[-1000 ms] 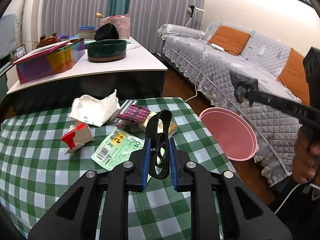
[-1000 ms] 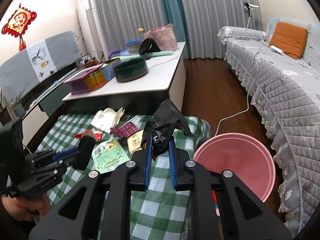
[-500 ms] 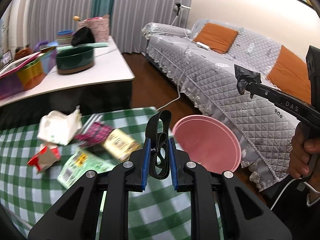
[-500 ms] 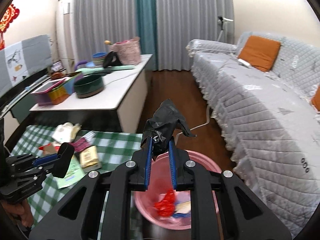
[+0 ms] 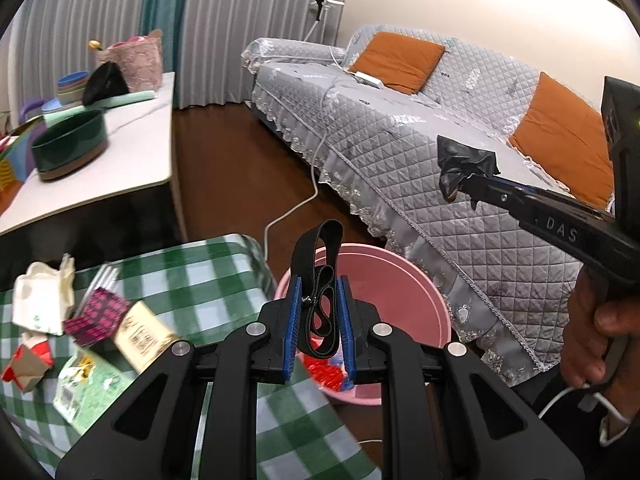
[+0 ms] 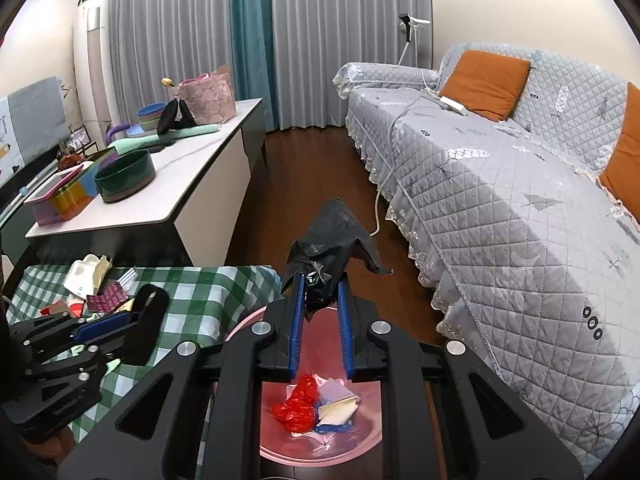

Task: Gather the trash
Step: 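Carry the black cable with the left gripper while the right gripper carries the black bag over the pink bucket, then open both grippers to drop the cable and black bag into the bucket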

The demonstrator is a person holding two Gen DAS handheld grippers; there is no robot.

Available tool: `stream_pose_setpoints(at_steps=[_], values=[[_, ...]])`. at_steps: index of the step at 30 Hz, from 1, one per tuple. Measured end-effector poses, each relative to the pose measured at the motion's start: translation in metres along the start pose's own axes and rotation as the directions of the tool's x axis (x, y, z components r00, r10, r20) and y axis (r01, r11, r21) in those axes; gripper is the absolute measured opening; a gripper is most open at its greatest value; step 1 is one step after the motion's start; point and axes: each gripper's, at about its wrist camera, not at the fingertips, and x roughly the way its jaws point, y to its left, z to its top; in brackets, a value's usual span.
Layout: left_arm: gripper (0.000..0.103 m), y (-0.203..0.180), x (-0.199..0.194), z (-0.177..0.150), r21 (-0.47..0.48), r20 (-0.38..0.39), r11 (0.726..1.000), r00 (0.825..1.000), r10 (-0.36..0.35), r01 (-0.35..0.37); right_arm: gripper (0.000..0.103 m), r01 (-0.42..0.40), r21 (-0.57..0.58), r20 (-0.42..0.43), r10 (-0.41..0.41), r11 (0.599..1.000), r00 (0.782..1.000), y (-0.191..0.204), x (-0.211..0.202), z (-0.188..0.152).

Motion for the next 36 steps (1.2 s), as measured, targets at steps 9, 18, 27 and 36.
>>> stream_pose_setpoints(at_steps=[9, 18, 27, 36], values=[[0.018, -0.013, 0.033, 0.003, -0.001, -0.037, 0.999, 0.999, -0.032, 0.032, 0.016, 0.013, 0.011, -0.023, -0.012, 1.0, 1.0, -0.006, 0.011, -0.002], [0.018, -0.015, 0.047, 0.004, -0.007, -0.06, 0.999, 0.997, -0.046, 0.046, 0.016, 0.017, 0.026, -0.039, -0.016, 1.0, 0.999, -0.011, 0.018, -0.003], [0.025, -0.016, 0.058, 0.005, -0.019, -0.085, 0.998, 0.995, -0.059, 0.057, 0.035, 0.02, 0.051, -0.041, -0.018, 0.999, 0.999, -0.016, 0.019, -0.003], [0.041, -0.005, 0.049, -0.006, -0.068, -0.09, 0.995, 0.993, -0.075, 0.069, 0.055, 0.034, 0.109, -0.033, -0.03, 0.993, 0.999, -0.026, 0.02, -0.003]])
